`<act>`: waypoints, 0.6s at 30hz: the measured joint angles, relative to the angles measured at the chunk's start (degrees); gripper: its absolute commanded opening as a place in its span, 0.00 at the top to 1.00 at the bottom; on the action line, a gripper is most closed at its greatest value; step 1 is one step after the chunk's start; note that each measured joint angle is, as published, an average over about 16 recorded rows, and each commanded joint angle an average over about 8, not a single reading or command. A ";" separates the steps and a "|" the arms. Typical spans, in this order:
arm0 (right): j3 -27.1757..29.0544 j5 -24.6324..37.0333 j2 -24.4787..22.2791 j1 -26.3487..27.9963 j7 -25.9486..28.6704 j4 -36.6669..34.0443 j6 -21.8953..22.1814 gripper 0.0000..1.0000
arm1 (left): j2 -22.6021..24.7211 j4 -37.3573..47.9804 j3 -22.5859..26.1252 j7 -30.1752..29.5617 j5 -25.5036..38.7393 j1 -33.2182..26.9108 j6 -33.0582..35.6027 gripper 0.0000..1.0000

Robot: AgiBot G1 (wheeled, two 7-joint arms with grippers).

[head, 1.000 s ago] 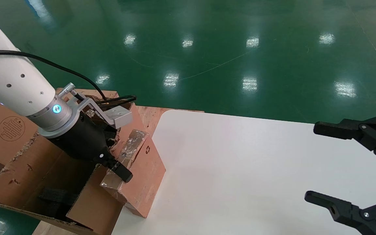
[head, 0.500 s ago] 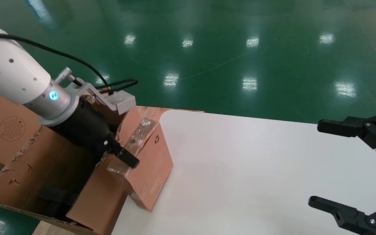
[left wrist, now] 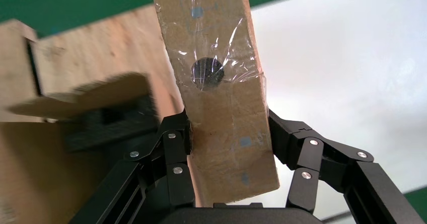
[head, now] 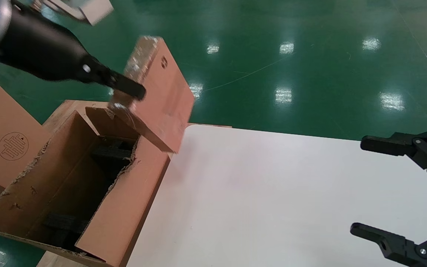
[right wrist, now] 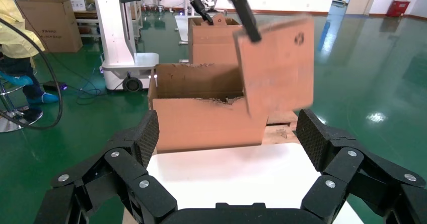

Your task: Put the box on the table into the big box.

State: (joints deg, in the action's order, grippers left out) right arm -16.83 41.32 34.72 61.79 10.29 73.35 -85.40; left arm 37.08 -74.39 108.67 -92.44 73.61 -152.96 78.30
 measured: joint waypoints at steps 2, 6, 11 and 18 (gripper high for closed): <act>-0.01 0.00 0.00 0.00 0.00 0.00 0.00 0.00 | -0.31 0.68 -0.33 0.13 0.49 -1.87 1.32 1.00; -0.02 -0.01 -0.01 0.00 -0.01 0.00 0.01 0.00 | -0.95 2.35 -0.73 0.98 1.89 -5.17 4.10 1.00; -0.04 -0.02 -0.01 0.01 -0.02 0.00 0.02 0.00 | -1.67 4.65 -1.09 2.59 3.99 -8.07 7.27 1.00; -0.06 -0.04 -0.02 0.01 -0.03 0.00 0.02 0.00 | -2.95 7.68 -1.19 5.32 6.85 -10.18 10.29 1.00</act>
State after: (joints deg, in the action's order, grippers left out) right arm -16.88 41.28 34.70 61.80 10.26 73.35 -85.38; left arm 34.13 -66.71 107.48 -87.12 80.46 -163.14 88.59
